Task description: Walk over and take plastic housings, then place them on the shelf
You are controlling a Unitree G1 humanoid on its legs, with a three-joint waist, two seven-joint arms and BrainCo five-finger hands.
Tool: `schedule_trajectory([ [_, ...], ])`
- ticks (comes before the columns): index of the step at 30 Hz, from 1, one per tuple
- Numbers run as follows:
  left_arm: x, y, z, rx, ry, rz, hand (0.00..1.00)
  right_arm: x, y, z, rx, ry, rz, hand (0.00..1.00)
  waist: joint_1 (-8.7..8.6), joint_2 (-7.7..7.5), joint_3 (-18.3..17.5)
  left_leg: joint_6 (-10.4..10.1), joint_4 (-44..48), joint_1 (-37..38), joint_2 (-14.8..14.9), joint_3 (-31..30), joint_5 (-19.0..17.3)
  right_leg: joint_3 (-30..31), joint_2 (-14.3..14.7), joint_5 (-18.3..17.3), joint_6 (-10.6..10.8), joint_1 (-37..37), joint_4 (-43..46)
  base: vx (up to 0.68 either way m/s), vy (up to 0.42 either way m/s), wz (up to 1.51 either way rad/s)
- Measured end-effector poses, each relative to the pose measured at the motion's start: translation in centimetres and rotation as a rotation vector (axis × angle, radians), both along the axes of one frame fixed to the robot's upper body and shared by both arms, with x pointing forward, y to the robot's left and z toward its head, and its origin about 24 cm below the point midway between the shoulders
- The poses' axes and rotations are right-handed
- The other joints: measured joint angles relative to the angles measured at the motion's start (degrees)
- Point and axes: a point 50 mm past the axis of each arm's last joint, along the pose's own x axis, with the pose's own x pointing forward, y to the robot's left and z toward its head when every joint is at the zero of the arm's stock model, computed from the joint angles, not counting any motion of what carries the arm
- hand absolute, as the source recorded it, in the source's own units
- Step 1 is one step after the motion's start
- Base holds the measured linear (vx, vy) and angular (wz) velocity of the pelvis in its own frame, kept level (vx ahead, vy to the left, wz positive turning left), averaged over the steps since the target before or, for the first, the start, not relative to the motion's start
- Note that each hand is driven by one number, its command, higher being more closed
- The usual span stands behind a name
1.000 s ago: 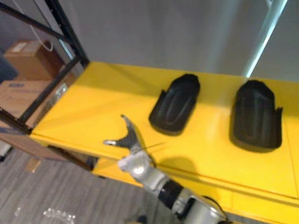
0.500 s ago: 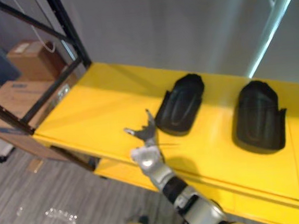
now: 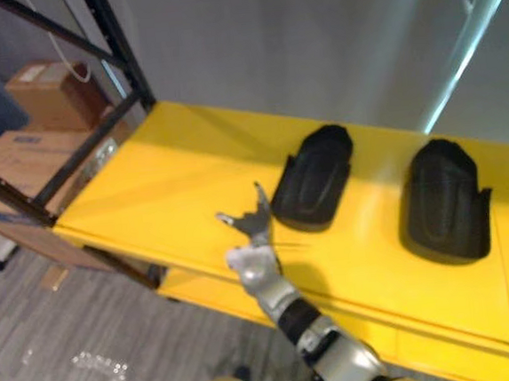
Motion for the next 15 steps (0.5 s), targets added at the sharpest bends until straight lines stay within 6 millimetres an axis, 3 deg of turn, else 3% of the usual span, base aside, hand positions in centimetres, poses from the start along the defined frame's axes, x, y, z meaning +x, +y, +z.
schedule_trajectory([
  [4, 0.0, 0.1, 0.0, 0.003, 0.003, -0.001, 0.00, -0.7, 1.9, 0.3, -0.018, -0.040, 0.203, 0.00, -0.50, -0.59, 0.2, 0.3, -0.7, 0.6, 0.0, 0.2, 0.3, 0.2, 0.1, 0.0, 0.0, 0.0, 0.0, 0.00, 0.009, -0.02],
  [7, 0.1, 0.3, -0.1, 0.010, 0.010, -0.010, 0.00, -3.3, 5.8, 1.5, -0.029, -0.117, 0.548, 0.00, -1.06, -1.09, 0.1, 0.2, -0.6, 0.1, 0.3, 0.0, 0.2, 0.0, 0.6, 0.0, 0.0, 0.0, -0.4, 0.02, -0.005, 0.04],
  [9, 0.2, 0.6, 0.0, 0.022, 0.010, -0.022, 0.00, -6.7, 9.0, 4.2, 0.015, -0.243, 0.859, 0.00, -0.98, -1.66, -0.1, -0.2, -0.1, -0.1, 1.0, -0.2, -0.1, -0.1, 1.0, 0.0, 0.0, 0.0, -0.9, 0.05, -0.017, 0.06],
  [11, 0.2, 0.9, 0.1, 0.037, 0.011, -0.021, 0.00, -7.9, 10.0, 6.5, 0.064, -0.325, 1.013, 0.00, -0.87, -1.96, -0.3, -0.4, 0.3, -0.2, 1.0, -0.2, -0.2, -0.1, 1.5, 0.0, -0.1, 0.1, -0.9, 0.02, -0.006, 0.01],
  [13, -0.1, 1.2, 0.0, 0.041, 0.018, -0.005, 0.00, -7.4, 10.1, 9.7, 0.147, -0.392, 1.106, 0.00, -1.43, -2.43, -0.6, -0.4, 0.3, -0.2, 1.3, -0.1, -0.2, 0.0, 1.8, -0.1, -0.1, 0.1, -0.9, -0.02, -0.003, -0.05],
  [15, -0.6, 1.7, -0.2, 0.046, 0.035, 0.025, 0.00, -5.3, 8.2, 15.2, 0.295, -0.524, 1.079, 0.00, -2.77, -3.71, -1.4, -0.4, 0.3, 0.0, 1.6, 0.4, -0.2, 0.6, 2.1, -0.1, -0.2, 0.0, -0.9, -0.04, 0.013, -0.12],
])
